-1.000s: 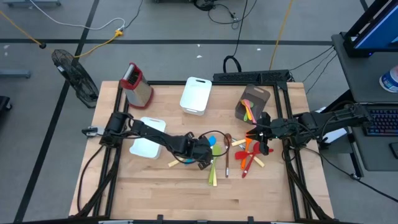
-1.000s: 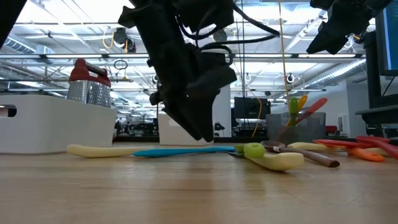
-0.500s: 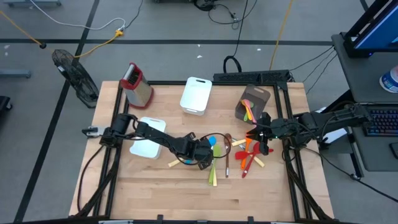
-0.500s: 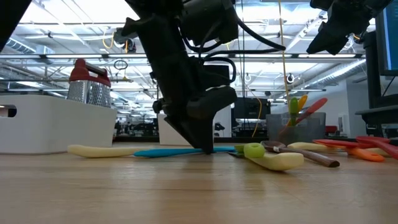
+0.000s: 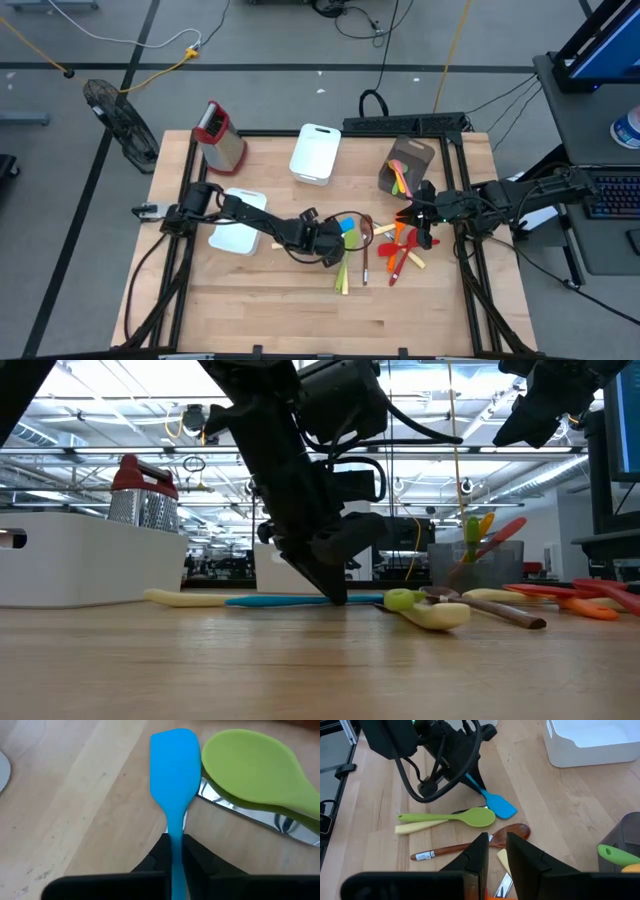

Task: Pick & Place Kitchen Items
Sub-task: Put the blue spatula into the black bin

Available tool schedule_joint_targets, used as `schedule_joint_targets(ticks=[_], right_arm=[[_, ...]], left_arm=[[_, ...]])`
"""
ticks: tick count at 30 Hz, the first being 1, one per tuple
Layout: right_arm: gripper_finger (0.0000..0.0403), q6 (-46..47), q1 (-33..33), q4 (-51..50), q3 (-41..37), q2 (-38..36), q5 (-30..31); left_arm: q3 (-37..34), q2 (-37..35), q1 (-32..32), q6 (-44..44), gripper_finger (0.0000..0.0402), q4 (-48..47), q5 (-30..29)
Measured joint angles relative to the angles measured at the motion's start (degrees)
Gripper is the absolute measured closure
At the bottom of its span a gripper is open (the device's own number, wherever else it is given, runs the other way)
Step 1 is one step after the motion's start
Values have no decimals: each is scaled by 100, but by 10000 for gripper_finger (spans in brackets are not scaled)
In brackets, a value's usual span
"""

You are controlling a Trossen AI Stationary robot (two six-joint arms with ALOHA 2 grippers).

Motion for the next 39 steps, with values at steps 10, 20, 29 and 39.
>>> schedule_joint_targets(ticks=[10, 20, 29, 39], right_arm=[[344, 0, 1, 0, 0, 0, 0], [344, 0, -1, -2, 0, 0, 0], [344, 0, 0, -2, 0, 0, 0], [344, 0, -1, -2, 0, 0, -1]], left_arm=[[-17, -148, 11, 10, 396, -16, 140], [-26, -240, 47, 26, 397, -65, 316], [-16, -254, 167, 129, 399, -39, 540], [-15, -282, 293, 283, 399, -68, 725]])
